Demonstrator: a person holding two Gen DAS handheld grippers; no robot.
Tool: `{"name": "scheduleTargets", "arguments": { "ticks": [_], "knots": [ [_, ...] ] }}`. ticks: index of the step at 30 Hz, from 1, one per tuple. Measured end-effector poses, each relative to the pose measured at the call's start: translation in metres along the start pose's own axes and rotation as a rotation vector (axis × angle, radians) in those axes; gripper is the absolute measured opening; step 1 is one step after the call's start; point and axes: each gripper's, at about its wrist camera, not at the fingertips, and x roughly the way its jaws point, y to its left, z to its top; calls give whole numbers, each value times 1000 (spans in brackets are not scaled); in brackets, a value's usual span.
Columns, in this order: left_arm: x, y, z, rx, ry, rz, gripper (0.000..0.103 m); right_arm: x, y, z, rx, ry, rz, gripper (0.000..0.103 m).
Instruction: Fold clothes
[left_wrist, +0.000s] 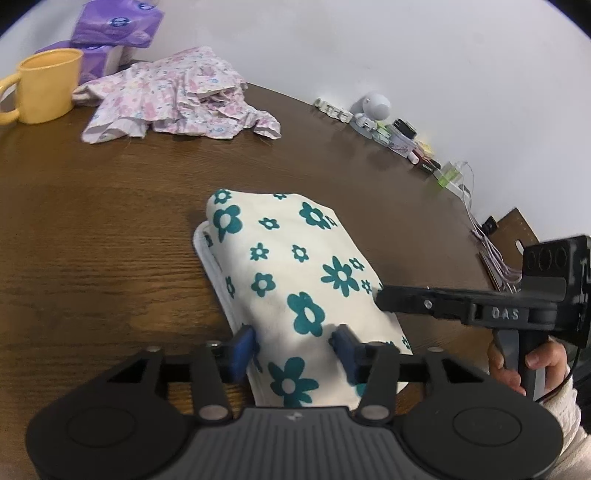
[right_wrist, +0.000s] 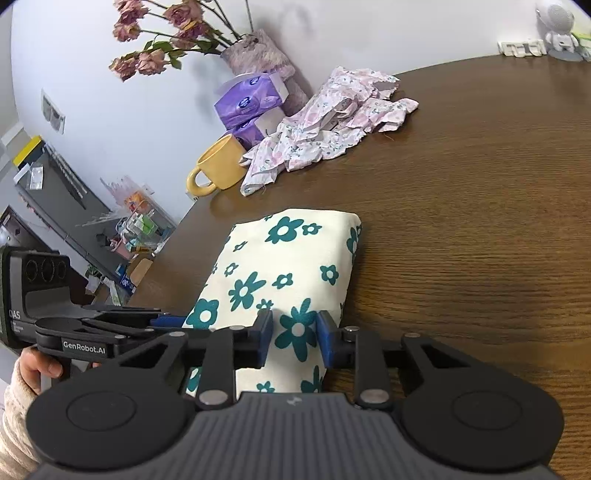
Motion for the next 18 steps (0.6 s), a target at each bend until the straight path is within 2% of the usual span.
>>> {"name": "scheduleTargets", "arguments": {
  "ticks": [2,5,8,9,13,16,18],
  "knots": [
    [-5,-4,-4,21,-1,-9,57,-3,2,-2,-12,8,1,36],
    [-7,-6,-9,19,11,-15,57,-7,8,-8,-46,14,0,36],
    [-7,-5,-12,18,20,-14,52,-9,10,-13,-50,22,8,36],
    [-7,-5,-13,22,20,-13,47,-10,11,-14,-54,19,5,34],
    [-6,-4,-15,20,11,-11,45,-12,10,-18,-55,8,-7,21],
    [-7,-3,-19,-10,-11,-12,48,-14,12,-24,-53,-14,-24,21],
    [-7,-2,-23,-39,-37,-9,50,-17,15,-33,-55,-46,-42,24]
  ]
}}
